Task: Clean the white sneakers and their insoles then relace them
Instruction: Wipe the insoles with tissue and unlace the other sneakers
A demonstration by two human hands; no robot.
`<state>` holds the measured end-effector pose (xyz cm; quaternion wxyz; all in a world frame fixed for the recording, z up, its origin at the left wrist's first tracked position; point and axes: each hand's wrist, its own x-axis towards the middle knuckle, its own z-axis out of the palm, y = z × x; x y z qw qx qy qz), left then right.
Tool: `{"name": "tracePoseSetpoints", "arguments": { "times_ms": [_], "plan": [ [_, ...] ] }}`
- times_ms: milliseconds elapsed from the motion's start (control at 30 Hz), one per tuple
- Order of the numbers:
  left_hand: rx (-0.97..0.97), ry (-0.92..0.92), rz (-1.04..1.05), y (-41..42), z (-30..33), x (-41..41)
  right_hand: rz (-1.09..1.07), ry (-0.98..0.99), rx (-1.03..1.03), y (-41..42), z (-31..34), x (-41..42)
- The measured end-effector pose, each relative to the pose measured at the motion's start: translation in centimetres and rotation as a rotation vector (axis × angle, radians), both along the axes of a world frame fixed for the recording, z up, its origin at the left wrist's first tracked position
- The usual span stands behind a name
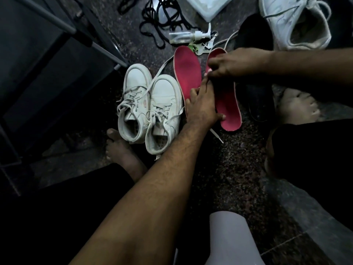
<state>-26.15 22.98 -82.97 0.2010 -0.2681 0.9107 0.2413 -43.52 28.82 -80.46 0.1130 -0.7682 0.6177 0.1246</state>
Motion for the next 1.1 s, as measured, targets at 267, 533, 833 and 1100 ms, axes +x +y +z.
{"name": "tracePoseSetpoints", "arguments": {
  "times_ms": [267, 533, 833, 1100],
  "plan": [
    [-0.027, -0.021, -0.018, 0.1, -0.4, 0.2, -0.101, -0.136, -0.095, 0.2, -0.4, 0.9],
    [-0.133, -0.047, -0.017, 1.2, 0.5, -0.1, -0.333, -0.053, -0.144, 0.5, -0.1, -2.7],
    [-0.101, -0.068, -0.010, 1.0, 0.4, -0.3, -0.461, -0.053, -0.144, 1.0, -1.0, -0.6],
    [-0.110, -0.022, 0.037, 0.7, -0.4, 0.2, -0.385, -0.090, -0.039, 2.8, -1.3, 2.9]
  ]
}}
